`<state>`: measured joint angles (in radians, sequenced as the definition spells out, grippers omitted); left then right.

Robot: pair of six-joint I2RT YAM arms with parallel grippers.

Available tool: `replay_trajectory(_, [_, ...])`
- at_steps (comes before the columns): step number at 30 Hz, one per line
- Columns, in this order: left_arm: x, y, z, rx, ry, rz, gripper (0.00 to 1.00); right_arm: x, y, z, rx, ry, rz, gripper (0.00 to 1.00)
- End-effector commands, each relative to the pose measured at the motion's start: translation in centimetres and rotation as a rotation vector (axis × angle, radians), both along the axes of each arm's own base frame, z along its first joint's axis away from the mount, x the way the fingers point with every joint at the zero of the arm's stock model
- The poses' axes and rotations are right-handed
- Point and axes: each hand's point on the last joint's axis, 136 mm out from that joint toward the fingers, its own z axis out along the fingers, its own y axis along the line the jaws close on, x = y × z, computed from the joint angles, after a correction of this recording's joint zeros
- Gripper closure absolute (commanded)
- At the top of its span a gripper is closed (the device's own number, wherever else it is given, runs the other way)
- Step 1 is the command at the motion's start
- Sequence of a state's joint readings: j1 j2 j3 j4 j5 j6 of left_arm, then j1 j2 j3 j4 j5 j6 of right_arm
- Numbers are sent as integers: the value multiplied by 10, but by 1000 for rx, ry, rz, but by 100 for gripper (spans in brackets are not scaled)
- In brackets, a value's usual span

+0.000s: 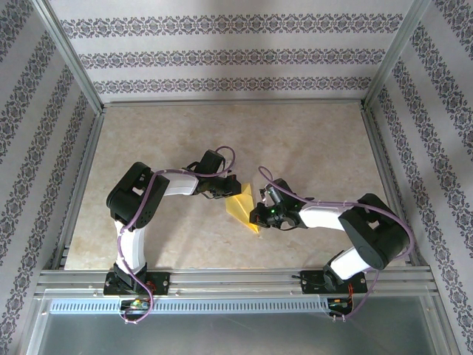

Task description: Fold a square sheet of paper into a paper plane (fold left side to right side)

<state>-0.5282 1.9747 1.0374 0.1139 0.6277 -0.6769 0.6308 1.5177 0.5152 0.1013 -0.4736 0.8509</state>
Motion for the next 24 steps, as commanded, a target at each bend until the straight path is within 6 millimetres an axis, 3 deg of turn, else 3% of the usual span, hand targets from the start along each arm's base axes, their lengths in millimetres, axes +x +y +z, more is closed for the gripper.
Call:
replay_trajectory(1, [-3, 30, -38, 129, 59, 57, 94, -41, -23, -24, -105, 163, 27, 100])
replay_trajectory(24, [-2, 31, -38, 125, 61, 57, 94, -69, -35, -24, -131, 195, 40, 100])
